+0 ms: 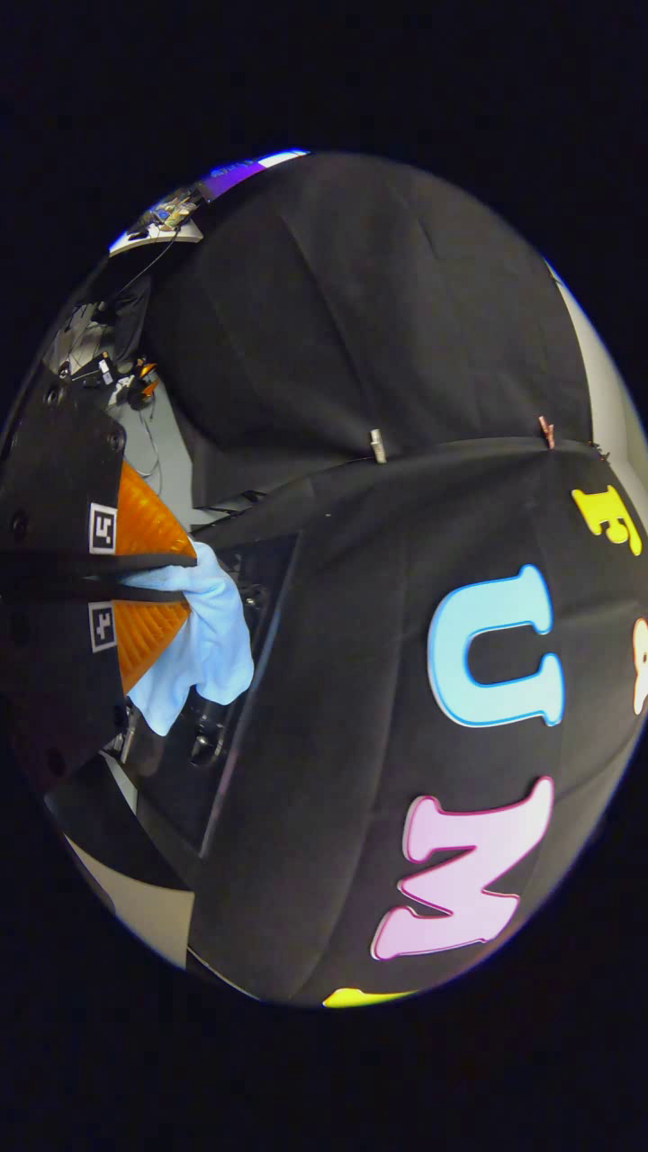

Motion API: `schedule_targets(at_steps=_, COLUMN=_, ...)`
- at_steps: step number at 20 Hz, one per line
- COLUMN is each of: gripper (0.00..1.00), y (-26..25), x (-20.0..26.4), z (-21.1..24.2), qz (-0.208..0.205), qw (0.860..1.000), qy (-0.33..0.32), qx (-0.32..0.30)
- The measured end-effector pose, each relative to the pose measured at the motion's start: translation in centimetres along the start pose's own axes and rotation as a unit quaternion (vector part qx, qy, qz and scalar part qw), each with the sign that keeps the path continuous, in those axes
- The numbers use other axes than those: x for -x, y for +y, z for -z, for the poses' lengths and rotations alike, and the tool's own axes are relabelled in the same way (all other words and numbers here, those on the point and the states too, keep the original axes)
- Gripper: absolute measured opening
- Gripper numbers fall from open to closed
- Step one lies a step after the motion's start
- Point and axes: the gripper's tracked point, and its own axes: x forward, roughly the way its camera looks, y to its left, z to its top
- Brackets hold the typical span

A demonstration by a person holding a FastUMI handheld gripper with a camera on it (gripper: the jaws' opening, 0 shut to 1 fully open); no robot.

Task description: Put the clothes into the washing machine and then close the washing machine lid.

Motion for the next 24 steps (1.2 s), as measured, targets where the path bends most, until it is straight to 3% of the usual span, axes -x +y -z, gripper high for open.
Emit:
schedule_targets(at_steps=8, gripper=0.05, y=-2.1, x=-5.7, z=7.2, qz=0.008, qw=0.995, qy=0.101, qx=0.003)
schedule_targets(at_steps=13, gripper=0.06, y=-2.9, x=-5.8, z=9.4, qz=0.024, qw=0.989, qy=0.146, qx=0.003)
schedule_targets(at_steps=18, gripper=0.19, y=-2.1, x=-6.1, z=10.4, qz=0.007, qw=0.987, qy=0.158, qx=0.003)
schedule_targets(at_steps=22, gripper=1.00, y=-1.7, x=-5.9, z=9.3, qz=-0.007, qw=0.990, qy=0.138, qx=0.000)
schedule_targets(at_steps=24, gripper=1.00, y=-1.2, x=-5.8, z=9.3, qz=-0.012, qw=0.990, qy=0.140, qx=-0.009)
